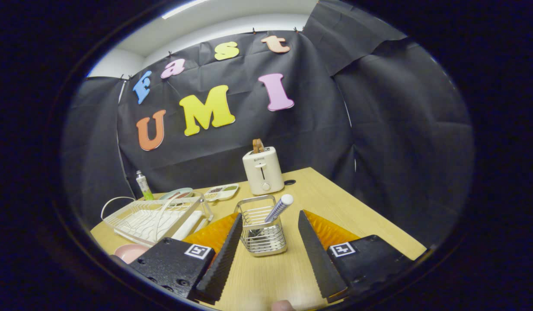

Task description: Take the plate from the dish rack, then take the spoon from the basket and place it into the plate.

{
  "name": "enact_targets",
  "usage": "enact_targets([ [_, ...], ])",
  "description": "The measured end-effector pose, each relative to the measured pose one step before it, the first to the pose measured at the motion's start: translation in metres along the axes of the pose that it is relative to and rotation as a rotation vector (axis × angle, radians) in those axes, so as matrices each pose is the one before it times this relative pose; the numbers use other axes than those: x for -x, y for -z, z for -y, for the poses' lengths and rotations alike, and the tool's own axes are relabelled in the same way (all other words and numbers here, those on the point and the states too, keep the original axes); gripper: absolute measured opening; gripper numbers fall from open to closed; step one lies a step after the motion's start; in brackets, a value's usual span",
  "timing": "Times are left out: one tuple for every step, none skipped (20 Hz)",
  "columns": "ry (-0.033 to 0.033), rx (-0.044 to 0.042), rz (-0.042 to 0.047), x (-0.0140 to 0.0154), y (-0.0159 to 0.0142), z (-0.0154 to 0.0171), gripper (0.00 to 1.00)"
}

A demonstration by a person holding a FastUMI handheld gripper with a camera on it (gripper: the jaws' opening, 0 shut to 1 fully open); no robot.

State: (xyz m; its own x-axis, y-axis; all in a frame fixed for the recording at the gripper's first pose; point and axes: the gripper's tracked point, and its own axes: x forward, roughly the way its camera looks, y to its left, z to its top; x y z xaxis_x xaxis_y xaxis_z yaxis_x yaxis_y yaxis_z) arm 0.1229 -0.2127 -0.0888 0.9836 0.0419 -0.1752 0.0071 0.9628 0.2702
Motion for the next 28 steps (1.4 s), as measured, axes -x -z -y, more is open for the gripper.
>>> enact_targets([
  [-0.01190,-0.00971,-0.00695,-0.00652,0.00033,-0.00175,0.81],
  [-0.01021,-0.00449,-0.00288,-0.00555,-0.00095,-0.00183,0.77],
  [-0.00753,-0.00257,0.00229,-0.00452,-0.00178,-0.00143,0.73],
  [-0.00229,0.00100,0.00494,-0.00404,-0.00211,-0.00141,0.67],
  [0.00086,0.00265,0.00190,-0.00221,-0.00252,-0.00079,0.61],
  [0.00233,0.00319,-0.00254,-0.00234,-0.00181,0.00030,0.55],
  [-0.00078,-0.00007,-0.00285,-0.00190,0.00024,-0.00106,0.50],
  [0.00584,-0.00181,-0.00204,-0.00132,-0.00200,0.00172,0.42],
  [0.00041,-0.00272,-0.00003,0.00100,-0.00148,-0.00042,0.36],
  [-0.01195,-0.00649,-0.00156,-0.00014,-0.00026,-0.00284,0.25],
  [-0.01206,-0.00888,-0.00643,-0.00096,-0.00114,-0.00380,0.24],
  [-0.01038,-0.00936,-0.00745,-0.00252,-0.00086,-0.00291,0.20],
  [-0.00464,0.00039,-0.00846,0.00061,-0.00147,-0.00139,0.19],
  [-0.00085,0.00525,-0.00654,-0.00151,-0.00181,-0.00106,0.16],
  [-0.00068,0.00372,-0.00768,-0.00045,-0.00076,-0.00233,0.14],
  [0.00259,0.00475,-0.00365,0.00036,-0.00341,0.00004,0.12],
  [0.00741,0.00428,0.00408,0.00042,-0.00479,0.00057,0.11],
  [0.00686,0.00713,0.00847,0.00218,-0.00698,0.00064,0.10],
  [0.01146,0.01369,0.00626,0.00274,-0.00612,0.00145,0.10],
  [0.01281,0.01802,0.00924,0.00398,-0.00869,0.00228,0.09],
  [0.01229,0.01566,0.00910,0.00371,-0.00645,0.00060,0.08],
  [0.01421,0.01711,0.01501,0.00494,-0.00938,0.00114,0.08],
  [0.00974,0.01292,0.01741,0.00692,-0.00986,0.00004,0.08],
  [0.00591,0.00840,0.01519,0.00706,-0.01062,-0.00136,0.08],
  [0.00241,0.00569,0.01322,0.00790,-0.00899,-0.00289,0.08],
  [-0.00239,0.00597,0.01257,0.00915,-0.00952,-0.00544,0.08],
  [-0.01088,0.00842,0.00768,0.00983,-0.00706,-0.00765,0.08],
  [-0.02146,0.01068,0.00599,0.01059,-0.00727,-0.01158,0.08],
])
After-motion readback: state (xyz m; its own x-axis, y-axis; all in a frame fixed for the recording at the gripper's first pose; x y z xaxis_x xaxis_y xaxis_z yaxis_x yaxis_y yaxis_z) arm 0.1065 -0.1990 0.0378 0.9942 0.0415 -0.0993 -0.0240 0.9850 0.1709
